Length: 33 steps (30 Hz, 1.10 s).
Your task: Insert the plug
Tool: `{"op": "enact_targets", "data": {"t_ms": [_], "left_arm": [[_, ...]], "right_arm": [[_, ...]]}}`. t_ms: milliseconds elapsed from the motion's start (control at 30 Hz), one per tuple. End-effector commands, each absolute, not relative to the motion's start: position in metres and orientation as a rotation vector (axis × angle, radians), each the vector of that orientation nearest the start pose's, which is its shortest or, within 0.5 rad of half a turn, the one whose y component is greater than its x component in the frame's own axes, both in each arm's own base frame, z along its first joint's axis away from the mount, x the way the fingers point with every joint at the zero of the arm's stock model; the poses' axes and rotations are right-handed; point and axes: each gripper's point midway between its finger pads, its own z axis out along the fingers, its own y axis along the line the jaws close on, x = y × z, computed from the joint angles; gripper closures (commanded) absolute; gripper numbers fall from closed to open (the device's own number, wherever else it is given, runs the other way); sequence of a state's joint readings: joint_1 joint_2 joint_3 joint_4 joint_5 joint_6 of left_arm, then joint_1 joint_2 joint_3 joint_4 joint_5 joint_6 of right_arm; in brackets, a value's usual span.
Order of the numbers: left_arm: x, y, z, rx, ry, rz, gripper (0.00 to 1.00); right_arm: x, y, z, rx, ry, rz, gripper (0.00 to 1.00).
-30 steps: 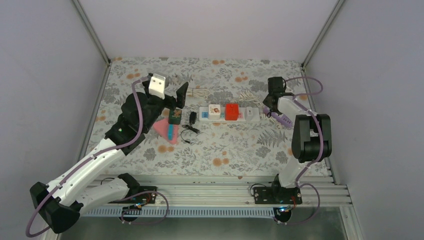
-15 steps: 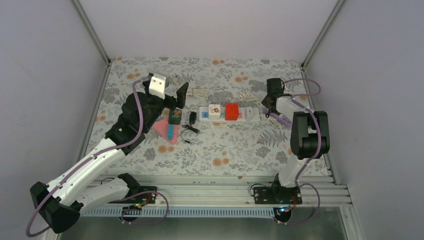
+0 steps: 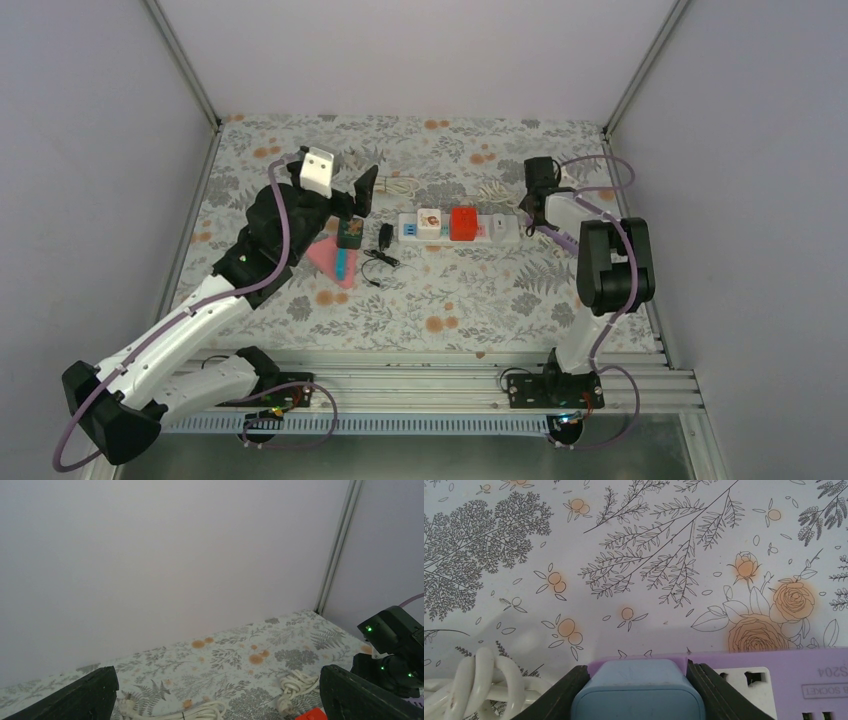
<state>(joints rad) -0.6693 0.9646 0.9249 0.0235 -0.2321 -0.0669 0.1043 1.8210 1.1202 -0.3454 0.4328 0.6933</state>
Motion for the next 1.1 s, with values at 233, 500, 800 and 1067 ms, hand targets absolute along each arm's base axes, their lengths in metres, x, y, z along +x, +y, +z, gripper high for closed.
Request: {"op": "enact_targets", "data": {"t_ms": [233,500,800,1067], "left_arm": [[0.306,-0.192,0.381,0.289,1.575,-0.402,0.0],[0.308,-0.193,0.377,0.293,1.589,-0.397,0.0],[0.31,-0.193,0.377,0.289,1.594,-0.39,0.0],[0.317,-0.194,0.369,0.271,1.637,-0.373,0.0]], "right_arm": [[0.402,-0.028,-0.002,0.909,2.571,-0.14,0.58],[0.398,-0.031,-0.011,0.898,2.612,-0.198,0.61],[0.406,-0.035,0.008,0.889,2.573,-0.227,0.49],[0.426,-0.034,0.11,0.817,2.397,-0.124,0.2]]}}
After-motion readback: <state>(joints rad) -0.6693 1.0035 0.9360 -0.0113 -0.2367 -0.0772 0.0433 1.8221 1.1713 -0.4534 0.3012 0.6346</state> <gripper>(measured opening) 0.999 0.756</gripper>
